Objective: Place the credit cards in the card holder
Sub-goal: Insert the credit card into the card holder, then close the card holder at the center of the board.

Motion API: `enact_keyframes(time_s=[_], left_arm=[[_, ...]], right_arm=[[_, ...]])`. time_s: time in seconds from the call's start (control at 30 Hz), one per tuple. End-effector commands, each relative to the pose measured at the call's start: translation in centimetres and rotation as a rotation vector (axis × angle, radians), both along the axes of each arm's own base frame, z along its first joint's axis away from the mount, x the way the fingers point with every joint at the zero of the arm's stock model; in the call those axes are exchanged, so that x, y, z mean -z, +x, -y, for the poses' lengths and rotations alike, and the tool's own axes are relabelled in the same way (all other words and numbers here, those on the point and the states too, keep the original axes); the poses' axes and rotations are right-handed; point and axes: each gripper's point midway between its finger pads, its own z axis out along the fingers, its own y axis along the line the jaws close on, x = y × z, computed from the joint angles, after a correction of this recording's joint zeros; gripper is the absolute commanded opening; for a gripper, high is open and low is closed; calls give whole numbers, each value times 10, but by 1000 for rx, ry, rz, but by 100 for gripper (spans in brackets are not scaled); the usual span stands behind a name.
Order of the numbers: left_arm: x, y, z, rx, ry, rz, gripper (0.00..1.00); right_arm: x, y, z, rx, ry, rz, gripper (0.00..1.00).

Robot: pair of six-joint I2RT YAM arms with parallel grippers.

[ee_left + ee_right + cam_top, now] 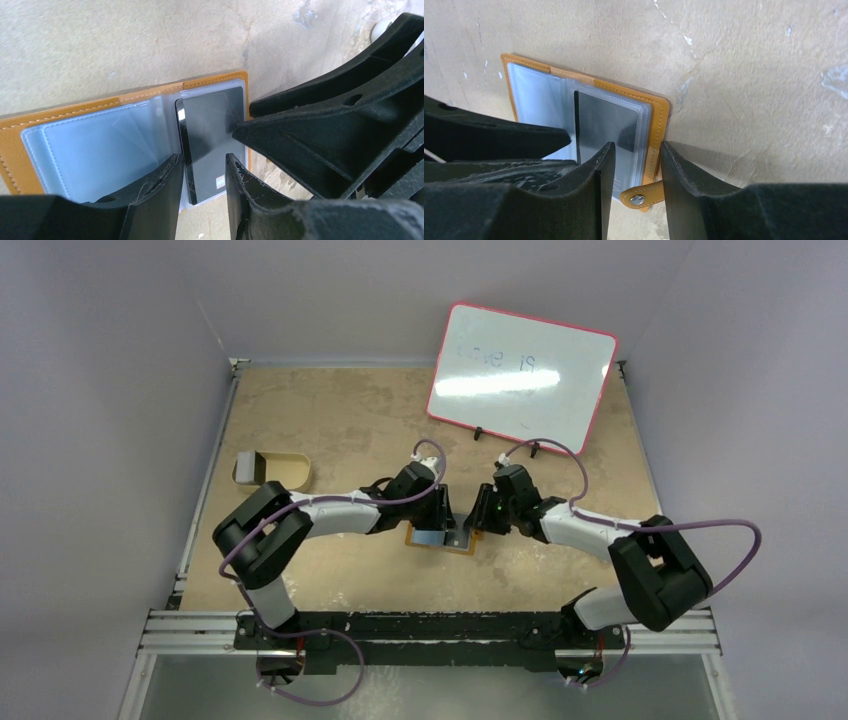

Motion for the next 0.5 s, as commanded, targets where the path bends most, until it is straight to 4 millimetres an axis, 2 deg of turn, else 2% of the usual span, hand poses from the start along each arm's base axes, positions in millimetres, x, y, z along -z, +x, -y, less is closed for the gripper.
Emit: enact_keyframes(time_s=[0.0, 0.2, 0.33, 0.47], left_arm=[[-42, 30, -18, -78, -27, 95, 37], [-46, 50, -78, -202, 4, 105, 40], [-42, 47, -108, -254, 55, 98, 41], [-35, 40, -126, -305, 66, 84, 43]], right_arm=[[-4, 10, -3, -52, -44, 29, 42], [-11, 30, -9, -87, -76, 71, 42], [-17, 31, 5, -63, -163, 48, 45], [-37, 36, 20, -5, -221, 96, 47]])
